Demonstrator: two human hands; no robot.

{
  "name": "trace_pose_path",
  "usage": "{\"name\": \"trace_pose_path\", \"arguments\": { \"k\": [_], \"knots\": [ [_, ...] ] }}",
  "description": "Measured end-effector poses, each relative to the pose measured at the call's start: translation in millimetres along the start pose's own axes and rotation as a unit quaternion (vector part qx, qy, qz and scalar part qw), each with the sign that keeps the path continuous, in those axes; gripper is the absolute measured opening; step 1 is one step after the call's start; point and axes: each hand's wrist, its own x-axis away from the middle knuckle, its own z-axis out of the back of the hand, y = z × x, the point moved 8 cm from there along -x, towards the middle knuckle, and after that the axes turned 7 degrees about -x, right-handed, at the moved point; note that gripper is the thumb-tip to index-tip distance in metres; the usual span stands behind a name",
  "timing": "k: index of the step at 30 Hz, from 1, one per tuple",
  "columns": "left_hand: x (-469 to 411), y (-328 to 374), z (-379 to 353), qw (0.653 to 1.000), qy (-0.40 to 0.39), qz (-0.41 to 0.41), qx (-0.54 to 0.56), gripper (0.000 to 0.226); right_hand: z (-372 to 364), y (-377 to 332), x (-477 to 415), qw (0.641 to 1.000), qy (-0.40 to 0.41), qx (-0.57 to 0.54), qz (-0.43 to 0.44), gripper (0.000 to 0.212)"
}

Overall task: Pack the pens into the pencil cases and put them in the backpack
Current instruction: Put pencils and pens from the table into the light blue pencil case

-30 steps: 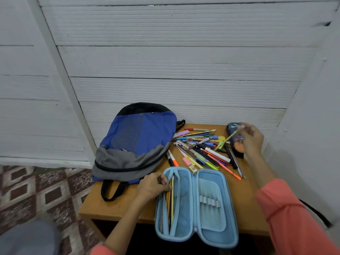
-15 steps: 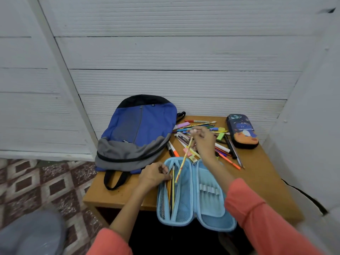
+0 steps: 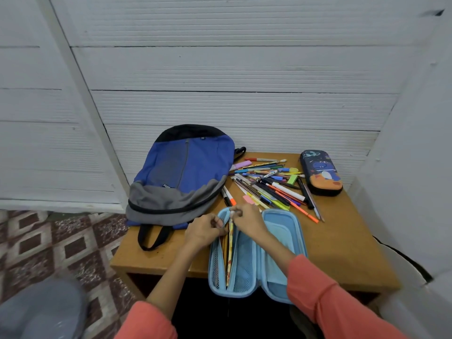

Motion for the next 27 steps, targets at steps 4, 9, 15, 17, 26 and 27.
{"name": "trace_pose_path", "arguments": {
  "k": [4, 9, 15, 17, 26, 27],
  "knots": [
    [1.4, 0.3, -0.6, 1.000, 0.013, 0.020, 0.012, 0.018, -4.9, -1.6, 1.5, 0.999, -0.019, 0.033, 0.016, 0.033],
    [4.1, 3.7, -1.1, 1.000, 0.011, 0.016, 0.011, 0.023, -11.4, -0.4, 3.9, 0.997, 0.013, 0.070, 0.036, 0.034],
    [4.3, 6.7, -2.9, 1.000, 0.013, 0.010, -0.001, 0.024, -5.9, 0.8, 7.1, 0.998, 0.022, 0.059, 0.028, 0.034],
    [4.4, 6.9, -3.5, 1.000, 0.013, 0.009, -0.001, 0.023, -6.8, 1.8, 6.2, 0.998, 0.013, 0.067, 0.003, 0.034],
    [5.5, 7.8, -4.0, 1.000, 0.010, 0.002, -0.011, 0.017, -4.7, 9.2, 3.6, 0.989, -0.049, -0.032, -0.137, 0.028],
    [5.6, 7.3, -4.0, 1.000, 0.014, 0.005, -0.012, 0.017, -5.8, 10.2, 3.6, 0.986, -0.058, -0.046, -0.147, 0.029]
  ]
}}
